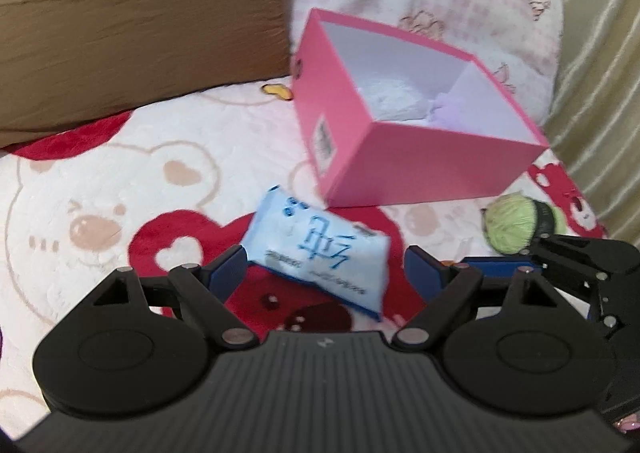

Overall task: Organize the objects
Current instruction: 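Close the left gripper on the wipe pack and lift it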

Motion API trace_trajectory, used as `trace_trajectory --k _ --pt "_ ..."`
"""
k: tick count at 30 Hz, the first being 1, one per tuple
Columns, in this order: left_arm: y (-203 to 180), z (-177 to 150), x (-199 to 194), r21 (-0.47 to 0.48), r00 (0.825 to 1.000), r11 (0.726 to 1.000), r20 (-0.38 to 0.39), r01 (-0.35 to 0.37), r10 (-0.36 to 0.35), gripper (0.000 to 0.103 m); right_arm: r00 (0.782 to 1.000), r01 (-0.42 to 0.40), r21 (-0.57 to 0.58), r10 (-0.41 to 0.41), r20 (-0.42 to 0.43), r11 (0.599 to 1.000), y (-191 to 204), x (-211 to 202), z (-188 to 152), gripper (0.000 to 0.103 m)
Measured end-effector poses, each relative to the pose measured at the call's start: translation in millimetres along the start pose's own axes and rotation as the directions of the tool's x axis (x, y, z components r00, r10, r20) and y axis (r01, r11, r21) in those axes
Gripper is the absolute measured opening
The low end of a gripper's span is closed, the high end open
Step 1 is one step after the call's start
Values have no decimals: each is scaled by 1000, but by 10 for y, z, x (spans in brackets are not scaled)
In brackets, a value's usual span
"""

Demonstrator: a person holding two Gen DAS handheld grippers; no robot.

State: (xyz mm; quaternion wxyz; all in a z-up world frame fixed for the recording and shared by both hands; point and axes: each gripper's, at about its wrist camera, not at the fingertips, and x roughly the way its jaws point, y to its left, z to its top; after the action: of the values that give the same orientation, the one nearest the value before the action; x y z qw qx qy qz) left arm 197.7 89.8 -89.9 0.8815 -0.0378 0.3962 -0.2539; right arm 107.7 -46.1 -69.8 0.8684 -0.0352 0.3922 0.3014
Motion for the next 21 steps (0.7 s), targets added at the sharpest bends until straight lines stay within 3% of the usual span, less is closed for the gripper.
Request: trace_trajectory --k 5,9,12,16,21 --pt "123 -104 170 -24 1000 1000 1 -15 15 83 998 63 -38 -63 0 997 32 209 -90 75" --pt "215 -170 307 -40 1000 999 19 -22 23 82 995 96 -75 -98 -13 993 59 353 -120 55" --pt "316 -182 395 -94 1000 995 11 -10 11 70 989 142 -105 -145 -18 984 78 471 -142 38" --pt "416 -198 482 -134 1000 991 6 -24 25 57 986 163 -122 -167 -21 979 72 573 -173 32" --pt "513 -189 547 -192 1000 981 23 -15 19 52 985 159 -151 -167 -41 976 76 635 -212 31"
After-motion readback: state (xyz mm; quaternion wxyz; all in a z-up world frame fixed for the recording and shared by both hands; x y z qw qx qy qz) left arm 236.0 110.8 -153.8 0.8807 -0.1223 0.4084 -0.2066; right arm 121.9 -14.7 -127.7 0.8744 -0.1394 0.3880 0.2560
